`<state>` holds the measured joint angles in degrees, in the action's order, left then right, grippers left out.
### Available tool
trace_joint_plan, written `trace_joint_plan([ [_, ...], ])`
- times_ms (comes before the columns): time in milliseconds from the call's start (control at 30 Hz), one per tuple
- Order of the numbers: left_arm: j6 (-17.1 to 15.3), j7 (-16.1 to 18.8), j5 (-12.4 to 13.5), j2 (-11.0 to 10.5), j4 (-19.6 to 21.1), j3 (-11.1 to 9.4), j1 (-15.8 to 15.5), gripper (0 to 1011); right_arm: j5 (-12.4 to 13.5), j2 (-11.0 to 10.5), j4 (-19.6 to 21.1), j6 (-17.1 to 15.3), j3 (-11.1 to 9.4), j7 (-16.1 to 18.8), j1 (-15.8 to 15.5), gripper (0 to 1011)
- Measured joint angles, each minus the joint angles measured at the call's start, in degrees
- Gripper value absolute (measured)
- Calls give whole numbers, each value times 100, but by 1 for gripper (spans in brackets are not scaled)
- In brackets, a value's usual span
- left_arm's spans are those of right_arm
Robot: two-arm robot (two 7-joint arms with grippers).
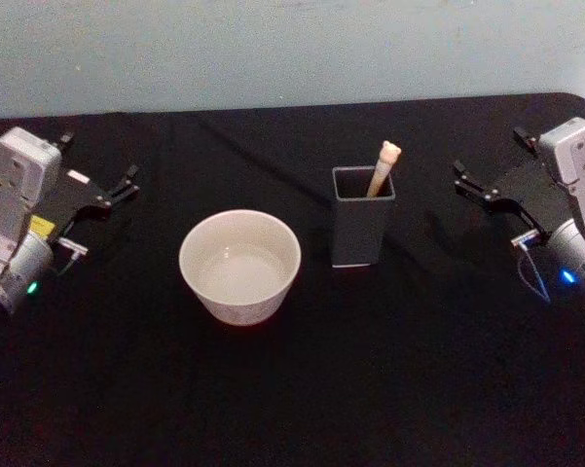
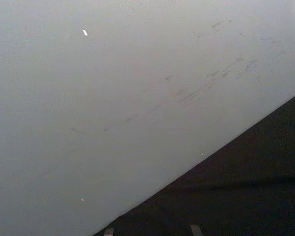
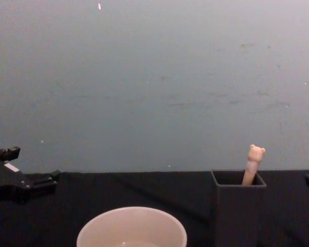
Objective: Pick up the stirring spoon with one hand, stir inside the cup, then place it back in its original position.
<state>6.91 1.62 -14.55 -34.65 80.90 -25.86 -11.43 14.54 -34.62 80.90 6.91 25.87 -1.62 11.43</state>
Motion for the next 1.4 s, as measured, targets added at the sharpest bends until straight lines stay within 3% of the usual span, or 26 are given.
trace_joint_plan([
  [1400, 0, 0, 0, 0, 0, 0, 0, 1001, 1, -3, 0, 0, 0, 0, 0, 1002],
])
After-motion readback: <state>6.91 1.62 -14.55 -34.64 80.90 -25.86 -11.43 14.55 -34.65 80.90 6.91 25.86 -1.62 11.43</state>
